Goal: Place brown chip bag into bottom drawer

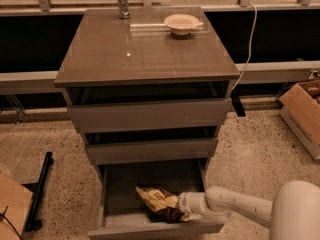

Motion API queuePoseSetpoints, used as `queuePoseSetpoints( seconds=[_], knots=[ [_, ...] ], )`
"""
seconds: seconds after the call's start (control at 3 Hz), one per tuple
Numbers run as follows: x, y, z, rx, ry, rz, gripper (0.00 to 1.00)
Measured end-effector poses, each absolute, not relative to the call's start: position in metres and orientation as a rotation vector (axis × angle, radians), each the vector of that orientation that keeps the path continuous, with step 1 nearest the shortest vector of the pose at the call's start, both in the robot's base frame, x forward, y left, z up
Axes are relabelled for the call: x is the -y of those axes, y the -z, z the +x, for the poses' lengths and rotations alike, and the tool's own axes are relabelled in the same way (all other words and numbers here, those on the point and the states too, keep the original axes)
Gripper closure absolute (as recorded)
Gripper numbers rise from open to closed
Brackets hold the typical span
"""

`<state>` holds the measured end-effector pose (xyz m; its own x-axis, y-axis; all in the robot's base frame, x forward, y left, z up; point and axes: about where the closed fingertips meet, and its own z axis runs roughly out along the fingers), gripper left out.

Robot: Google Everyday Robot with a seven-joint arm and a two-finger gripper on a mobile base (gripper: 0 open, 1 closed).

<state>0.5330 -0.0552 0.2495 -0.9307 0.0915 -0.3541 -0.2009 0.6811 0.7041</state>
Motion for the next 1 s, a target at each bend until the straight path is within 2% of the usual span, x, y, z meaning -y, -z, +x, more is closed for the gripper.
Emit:
queuePoseSetpoints(
  seconds=[0.33, 0.67, 1.0],
  knots=[
    [0.0527, -0.2493, 0.5321, -2.534, -1.128, -0.089, 0.58],
    [0.05, -0.2485, 0.5312, -2.535, -1.132, -0.091, 0.27],
    [0.0483, -0.2481, 0.5306, -2.536, -1.135, -0.093, 0.04]
  ],
)
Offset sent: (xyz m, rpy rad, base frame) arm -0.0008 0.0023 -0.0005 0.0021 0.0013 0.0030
